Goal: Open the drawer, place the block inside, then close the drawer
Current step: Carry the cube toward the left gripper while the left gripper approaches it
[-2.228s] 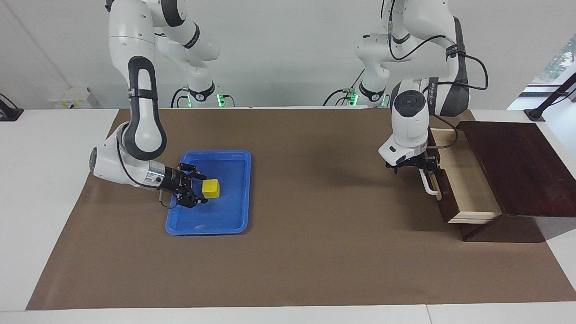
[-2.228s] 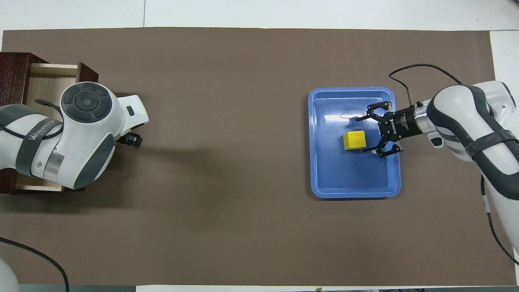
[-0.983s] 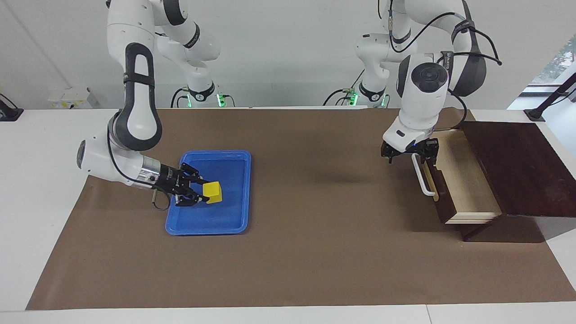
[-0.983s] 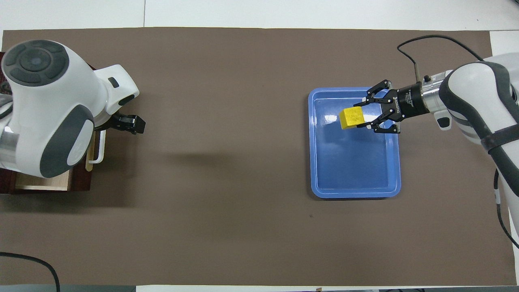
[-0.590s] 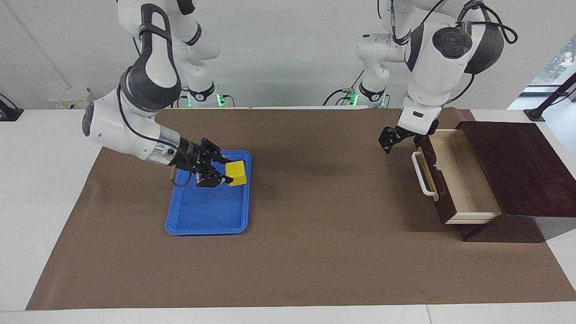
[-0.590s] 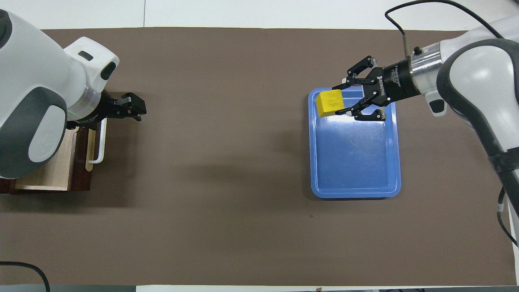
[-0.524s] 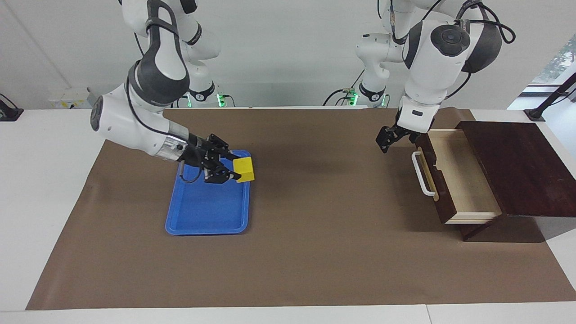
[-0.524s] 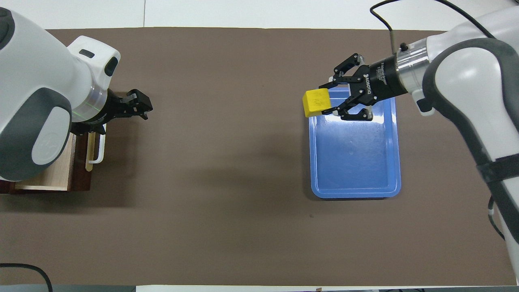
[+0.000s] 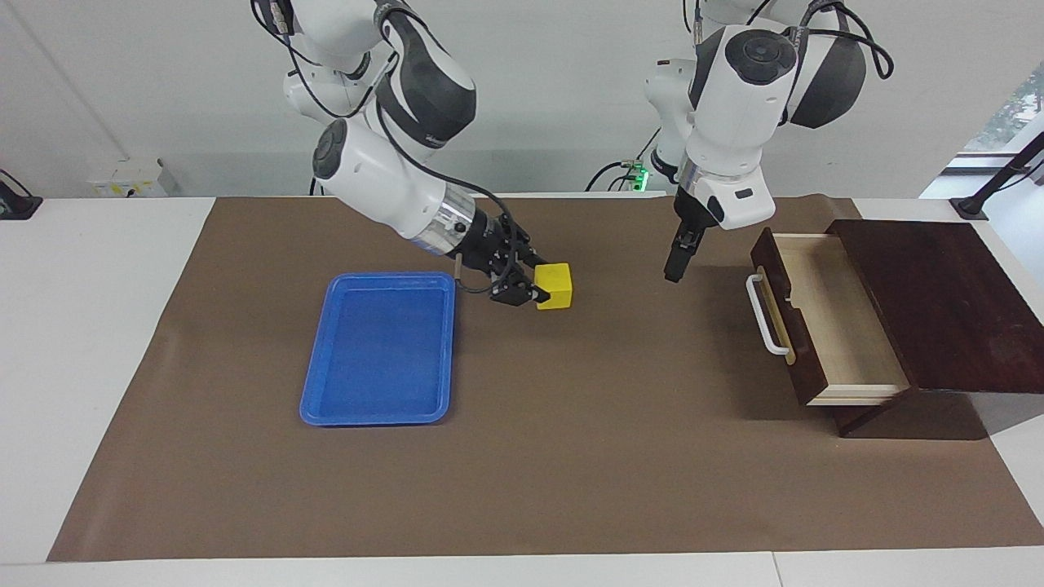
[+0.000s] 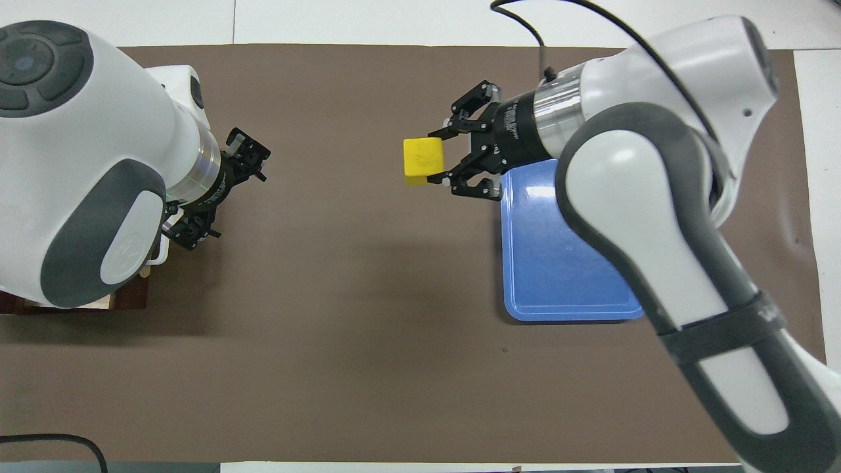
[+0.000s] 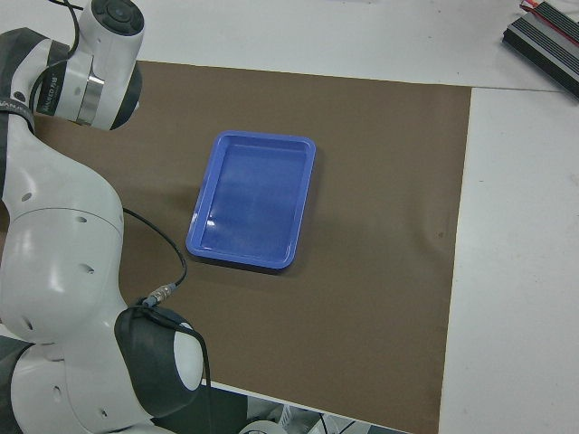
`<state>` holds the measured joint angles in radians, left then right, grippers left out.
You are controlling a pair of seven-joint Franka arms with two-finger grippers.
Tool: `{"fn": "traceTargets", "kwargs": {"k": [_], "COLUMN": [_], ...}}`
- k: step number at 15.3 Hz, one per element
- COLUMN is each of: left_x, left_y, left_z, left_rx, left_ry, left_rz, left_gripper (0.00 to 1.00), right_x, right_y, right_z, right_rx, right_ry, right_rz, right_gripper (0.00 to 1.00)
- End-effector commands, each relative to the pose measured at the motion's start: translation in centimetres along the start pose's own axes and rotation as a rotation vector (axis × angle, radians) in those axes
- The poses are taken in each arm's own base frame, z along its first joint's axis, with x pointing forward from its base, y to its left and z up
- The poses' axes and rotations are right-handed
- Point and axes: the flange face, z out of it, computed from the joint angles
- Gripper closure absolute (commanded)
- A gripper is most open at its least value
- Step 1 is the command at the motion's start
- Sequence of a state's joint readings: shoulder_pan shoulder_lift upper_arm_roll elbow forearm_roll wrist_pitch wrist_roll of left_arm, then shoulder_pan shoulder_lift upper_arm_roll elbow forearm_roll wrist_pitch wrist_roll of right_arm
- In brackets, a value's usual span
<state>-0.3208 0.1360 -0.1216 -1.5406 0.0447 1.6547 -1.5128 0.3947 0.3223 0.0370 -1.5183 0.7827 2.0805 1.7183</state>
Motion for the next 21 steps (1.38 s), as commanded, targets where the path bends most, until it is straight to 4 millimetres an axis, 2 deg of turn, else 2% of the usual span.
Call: {"fn": "traceTargets", "kwargs": {"k": [1, 5, 8, 10, 15, 16, 21], "left_x": [-2.3, -3.5, -4.1, -4.2, -5.9, -6.1, -6.2], "left_y": [2.0, 4.1, 4.6, 4.8, 5.0, 5.2, 5.3], "left_z": [0.3, 1.3, 2.0, 2.1, 2.1, 2.7, 2.7], "left_rx": [0.010, 0.007, 0.006, 0.011, -0.003, 0.003, 0.001], "left_ry": [-0.011, -0.004, 0.001, 0.002, 0.002, 0.004, 0.003], "left_rz": [-0.139, -0.296, -0.390, -0.425, -0.452, -0.450, -0.448], "left_gripper": [0.00, 0.00, 0.00, 0.00, 0.00, 0.00, 0.00], "right_x": [-0.8, -2.2, -1.4, -1.6, -1.7, -1.7, -1.6], "right_y": [0.8, 2.0, 3.0, 4.2, 4.2, 4.2, 4.1], "right_z": [2.0, 3.8, 5.4, 6.4, 6.4, 6.4, 6.2], "right_rx": [0.015, 0.025, 0.028, 0.042, 0.040, 0.040, 0.037], "right_ry": [-0.019, -0.020, 0.000, 0.006, 0.005, 0.005, 0.004], "right_rz": [0.027, 0.029, 0.031, 0.024, 0.024, 0.024, 0.026], "right_gripper": [1.00, 1.00, 1.00, 1.00, 1.00, 1.00, 1.00]}}
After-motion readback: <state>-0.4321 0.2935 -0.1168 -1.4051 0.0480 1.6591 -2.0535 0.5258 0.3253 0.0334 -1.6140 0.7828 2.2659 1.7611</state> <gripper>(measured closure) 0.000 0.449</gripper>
